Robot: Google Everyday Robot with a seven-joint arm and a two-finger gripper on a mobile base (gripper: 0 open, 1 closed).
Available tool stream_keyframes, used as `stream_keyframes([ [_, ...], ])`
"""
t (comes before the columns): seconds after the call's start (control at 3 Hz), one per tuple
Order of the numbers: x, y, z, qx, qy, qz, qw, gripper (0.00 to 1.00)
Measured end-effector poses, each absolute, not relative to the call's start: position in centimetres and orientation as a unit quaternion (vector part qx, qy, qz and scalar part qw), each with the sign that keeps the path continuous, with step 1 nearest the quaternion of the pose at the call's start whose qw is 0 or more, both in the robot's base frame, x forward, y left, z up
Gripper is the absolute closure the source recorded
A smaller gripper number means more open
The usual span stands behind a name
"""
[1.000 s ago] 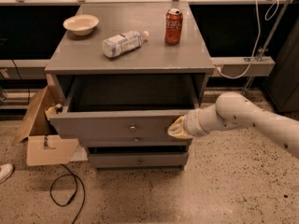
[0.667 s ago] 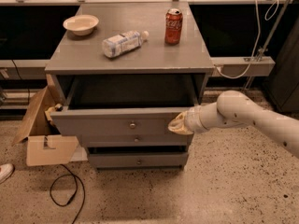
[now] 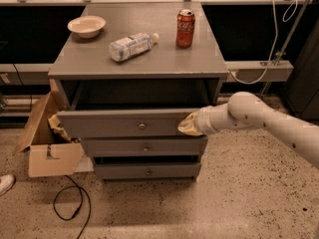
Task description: Close top drawer
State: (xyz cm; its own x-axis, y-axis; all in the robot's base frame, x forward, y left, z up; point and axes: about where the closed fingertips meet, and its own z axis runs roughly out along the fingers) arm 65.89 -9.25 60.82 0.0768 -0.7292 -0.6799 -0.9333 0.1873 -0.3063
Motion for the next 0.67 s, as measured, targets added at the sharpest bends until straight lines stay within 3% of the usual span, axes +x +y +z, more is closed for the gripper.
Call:
stream_keyframes([
  [0.67, 69.0, -8.6, 59.2, -0.609, 0.676, 0.136, 0.393, 1.00],
])
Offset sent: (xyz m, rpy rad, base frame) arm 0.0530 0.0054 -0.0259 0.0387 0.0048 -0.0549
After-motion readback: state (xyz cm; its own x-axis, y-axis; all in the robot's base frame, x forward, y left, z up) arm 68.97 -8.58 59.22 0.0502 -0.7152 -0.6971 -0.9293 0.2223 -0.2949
